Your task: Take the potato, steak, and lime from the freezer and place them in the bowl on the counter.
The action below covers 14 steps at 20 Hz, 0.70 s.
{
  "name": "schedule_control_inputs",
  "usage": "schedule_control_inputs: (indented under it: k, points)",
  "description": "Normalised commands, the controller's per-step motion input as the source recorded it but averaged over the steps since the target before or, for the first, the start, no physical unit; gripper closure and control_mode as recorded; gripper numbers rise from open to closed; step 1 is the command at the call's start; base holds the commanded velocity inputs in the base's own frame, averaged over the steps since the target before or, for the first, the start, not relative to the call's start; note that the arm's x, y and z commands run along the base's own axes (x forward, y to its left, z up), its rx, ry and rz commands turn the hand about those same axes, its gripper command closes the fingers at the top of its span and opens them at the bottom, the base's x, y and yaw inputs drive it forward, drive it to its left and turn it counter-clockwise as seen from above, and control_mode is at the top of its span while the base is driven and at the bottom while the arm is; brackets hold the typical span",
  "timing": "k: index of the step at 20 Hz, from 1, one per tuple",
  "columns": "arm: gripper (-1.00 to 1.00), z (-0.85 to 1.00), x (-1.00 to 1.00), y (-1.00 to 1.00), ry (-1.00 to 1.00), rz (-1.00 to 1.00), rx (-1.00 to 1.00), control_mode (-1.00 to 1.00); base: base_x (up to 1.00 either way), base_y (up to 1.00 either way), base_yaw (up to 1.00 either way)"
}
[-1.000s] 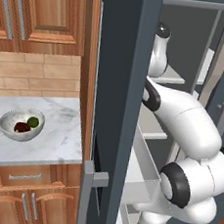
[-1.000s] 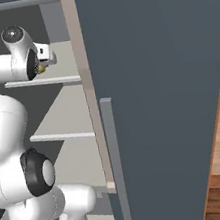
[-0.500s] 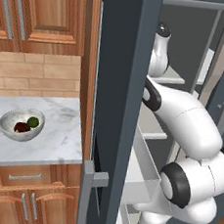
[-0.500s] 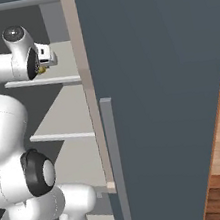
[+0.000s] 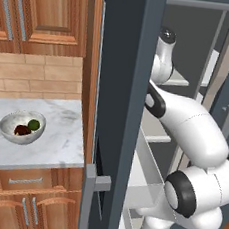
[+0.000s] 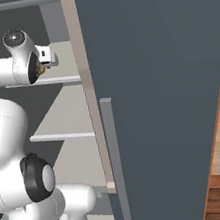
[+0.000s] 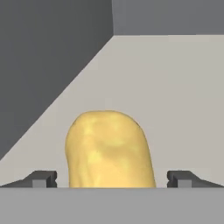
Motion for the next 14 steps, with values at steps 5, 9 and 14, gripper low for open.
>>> schedule_control_inputs:
  k: [5, 9, 14]
  points:
    - [1.0, -0.23, 0.27, 0.0, -0.1, 0.04, 0.0, -1.0, 0.0, 0.0, 0.0]
    - [1.0, -0.14, 0.14, 0.0, -0.07, 0.02, 0.0, -1.0, 0.0, 0.0, 0.0]
    - [1.0, 0.0, -0.17, -0.09, -0.08, 0.0, 0.0, -1.0, 0.0, 0.0, 0.0]
